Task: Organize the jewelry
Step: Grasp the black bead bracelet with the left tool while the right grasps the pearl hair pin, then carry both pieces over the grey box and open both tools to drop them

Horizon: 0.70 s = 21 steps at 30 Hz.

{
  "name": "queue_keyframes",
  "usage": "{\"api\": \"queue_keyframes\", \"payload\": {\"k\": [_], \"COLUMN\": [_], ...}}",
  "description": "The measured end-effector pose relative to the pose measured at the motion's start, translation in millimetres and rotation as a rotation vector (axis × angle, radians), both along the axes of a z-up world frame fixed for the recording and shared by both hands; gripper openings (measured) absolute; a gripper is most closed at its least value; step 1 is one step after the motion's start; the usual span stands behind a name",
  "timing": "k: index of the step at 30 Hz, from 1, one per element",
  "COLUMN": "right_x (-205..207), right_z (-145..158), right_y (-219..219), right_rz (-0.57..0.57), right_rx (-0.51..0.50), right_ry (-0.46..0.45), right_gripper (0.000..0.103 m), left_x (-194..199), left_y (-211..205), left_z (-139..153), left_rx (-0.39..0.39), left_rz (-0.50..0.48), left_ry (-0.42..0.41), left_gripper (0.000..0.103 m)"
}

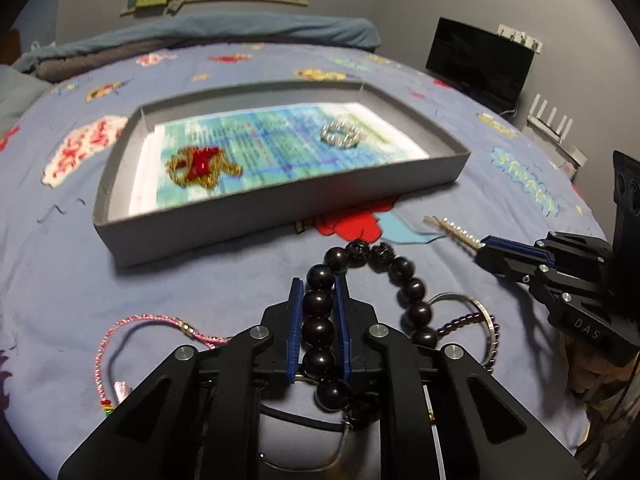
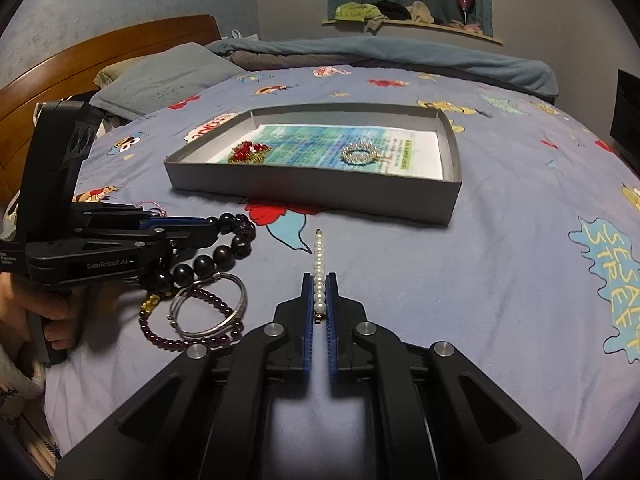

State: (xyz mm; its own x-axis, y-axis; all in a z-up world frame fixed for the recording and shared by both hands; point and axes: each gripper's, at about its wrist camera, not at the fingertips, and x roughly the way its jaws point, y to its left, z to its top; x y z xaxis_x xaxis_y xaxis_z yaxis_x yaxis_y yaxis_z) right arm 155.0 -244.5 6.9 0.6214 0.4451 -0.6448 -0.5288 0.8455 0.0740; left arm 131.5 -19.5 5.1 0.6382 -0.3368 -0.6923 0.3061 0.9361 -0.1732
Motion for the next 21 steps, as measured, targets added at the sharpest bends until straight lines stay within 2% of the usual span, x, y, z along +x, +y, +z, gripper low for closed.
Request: {"api": "queue_keyframes", "payload": {"k": [10,21], "right_x": [0,14], "right_z": [21,39], "right_y": [-3,-2], "right_rz": [-0.001,-0.005], "right_rx": [0.057,0.079], "right_ry": [-0.023,-0.046], "right_gripper": [0.006,0.006], "left_x": [-10,-8], "left_y": [9,9], "left_z": [45,70], "left_rx": [-0.174,-0.232], "left_rz": [-0.015,-0.007], "left_ry": [-0.109,-0.180], "left_gripper": [0.015,0.015]}}
